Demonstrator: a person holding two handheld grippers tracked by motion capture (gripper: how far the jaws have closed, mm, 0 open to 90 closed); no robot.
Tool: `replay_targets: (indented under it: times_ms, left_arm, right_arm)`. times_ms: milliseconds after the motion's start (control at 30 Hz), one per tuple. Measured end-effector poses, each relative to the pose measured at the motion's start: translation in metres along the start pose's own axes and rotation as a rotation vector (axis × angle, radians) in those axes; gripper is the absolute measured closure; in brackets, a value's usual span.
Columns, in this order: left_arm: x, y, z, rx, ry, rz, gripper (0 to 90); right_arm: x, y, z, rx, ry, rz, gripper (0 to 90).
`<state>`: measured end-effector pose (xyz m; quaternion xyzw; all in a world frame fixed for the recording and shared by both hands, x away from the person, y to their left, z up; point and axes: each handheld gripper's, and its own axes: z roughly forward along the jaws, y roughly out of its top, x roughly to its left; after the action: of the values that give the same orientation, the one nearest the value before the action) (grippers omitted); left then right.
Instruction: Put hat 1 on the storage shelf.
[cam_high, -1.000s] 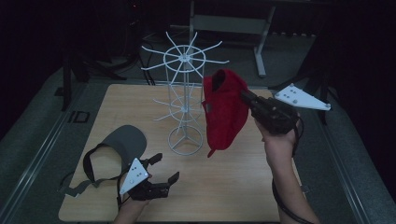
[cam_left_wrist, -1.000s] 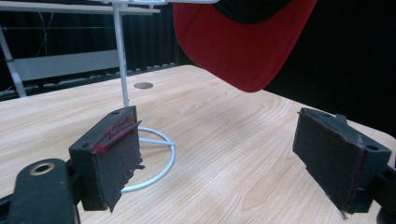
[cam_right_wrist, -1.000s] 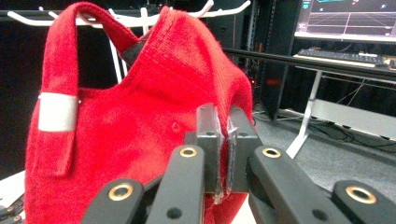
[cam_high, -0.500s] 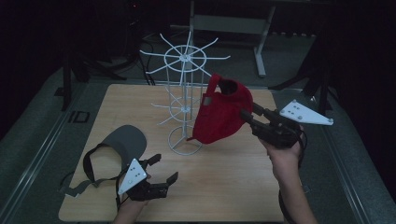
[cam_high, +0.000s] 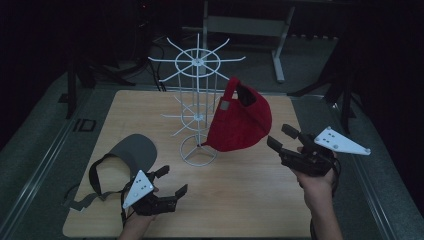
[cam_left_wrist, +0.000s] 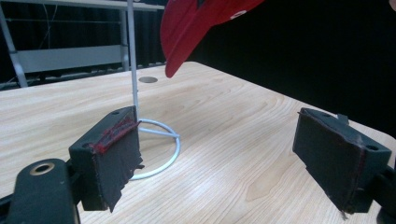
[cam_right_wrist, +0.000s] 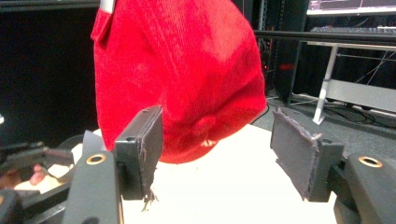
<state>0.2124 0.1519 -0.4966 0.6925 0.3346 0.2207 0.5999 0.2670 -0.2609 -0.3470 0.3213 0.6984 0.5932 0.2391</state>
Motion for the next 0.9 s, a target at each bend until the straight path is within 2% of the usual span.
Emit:
replay_targets:
  times_ms: [167, 267, 500, 533, 567, 600, 667, 767, 900]
  left_arm:
    - [0.000, 0.000, -0.001, 0.003, 0.000, -0.001, 15.4]
    - [0.000, 0.000, -0.002, 0.010, 0.000, 0.003, 15.4]
    - [0.004, -0.003, -0.007, 0.029, 0.015, 0.005, 15.4]
    - [0.005, -0.004, -0.008, 0.028, 0.018, 0.000, 15.4]
    - [0.005, -0.004, -0.008, 0.030, 0.028, 0.000, 15.4]
    - [0.006, -0.005, -0.009, 0.030, 0.022, -0.004, 15.4]
    - [0.007, -0.006, -0.011, 0.036, 0.028, -0.004, 15.4]
    - [0.009, -0.009, -0.012, 0.048, 0.026, -0.003, 15.4]
    - [0.012, -0.013, -0.015, 0.055, 0.025, -0.015, 15.4]
  right_arm:
    - [-0.004, -0.011, -0.009, -0.003, -0.008, 0.010, 29.6]
    - [-0.006, -0.019, -0.013, 0.003, -0.001, -0.005, 25.1]
    - [-0.016, -0.043, -0.020, 0.001, -0.041, 0.009, 17.6]
    - [-0.019, -0.046, -0.020, 0.018, -0.051, 0.015, 17.2]
    - [-0.022, -0.051, -0.019, 0.056, -0.068, 0.012, 16.2]
    - [-0.025, -0.056, -0.019, 0.072, -0.078, 0.007, 16.2]
    - [-0.030, -0.066, -0.017, 0.084, -0.081, 0.020, 16.2]
    - [-0.039, -0.084, -0.015, 0.116, -0.111, 0.016, 16.2]
    - [-0.054, -0.108, -0.013, 0.122, -0.157, 0.056, 16.4]
